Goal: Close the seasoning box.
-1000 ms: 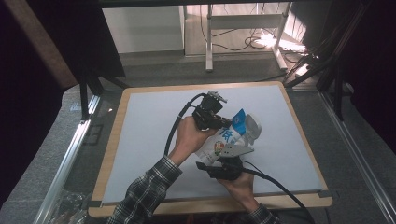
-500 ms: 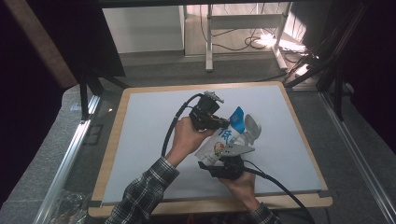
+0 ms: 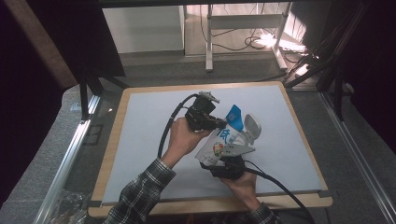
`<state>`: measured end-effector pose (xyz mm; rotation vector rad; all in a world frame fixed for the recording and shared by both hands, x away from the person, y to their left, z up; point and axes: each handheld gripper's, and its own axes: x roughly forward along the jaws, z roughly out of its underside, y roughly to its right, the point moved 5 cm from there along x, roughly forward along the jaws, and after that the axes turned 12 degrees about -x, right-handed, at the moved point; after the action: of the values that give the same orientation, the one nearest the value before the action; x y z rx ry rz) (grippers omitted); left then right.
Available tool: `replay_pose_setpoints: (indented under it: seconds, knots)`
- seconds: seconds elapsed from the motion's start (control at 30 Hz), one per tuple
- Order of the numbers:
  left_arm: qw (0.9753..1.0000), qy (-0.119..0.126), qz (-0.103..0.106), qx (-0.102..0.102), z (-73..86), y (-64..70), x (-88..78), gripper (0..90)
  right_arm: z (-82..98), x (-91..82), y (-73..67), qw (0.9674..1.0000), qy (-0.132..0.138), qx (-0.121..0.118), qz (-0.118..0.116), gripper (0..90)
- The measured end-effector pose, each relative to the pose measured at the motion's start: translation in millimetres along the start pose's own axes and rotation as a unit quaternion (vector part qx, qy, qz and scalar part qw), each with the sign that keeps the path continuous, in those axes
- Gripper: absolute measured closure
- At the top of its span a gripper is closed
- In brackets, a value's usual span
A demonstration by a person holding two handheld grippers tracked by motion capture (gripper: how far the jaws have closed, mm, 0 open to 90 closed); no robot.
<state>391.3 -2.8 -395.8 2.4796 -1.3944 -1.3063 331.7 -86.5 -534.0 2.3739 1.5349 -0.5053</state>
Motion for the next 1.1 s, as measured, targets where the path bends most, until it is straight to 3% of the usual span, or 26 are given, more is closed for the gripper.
replay_pose_setpoints:
  seconds: [0.7, 1.03, 1.1]
  knots:
    - [0.9999, -0.009, 0.007, 0.000, 17.5, -7.8, -22.5, 88.5, 10.1, 5.3, 6.1, 0.9996, -0.025, -0.008, 0.014, 55.6]
    - [0.9997, -0.022, 0.014, 0.004, 25.7, -11.1, -30.0, 87.9, 15.9, 8.4, 10.8, 0.9993, -0.032, -0.003, 0.018, 55.7]
    - [0.9996, -0.024, 0.014, 0.006, 27.2, -11.1, -31.6, 87.8, 16.8, 8.5, 10.6, 0.9992, -0.035, 0.007, 0.017, 55.6]
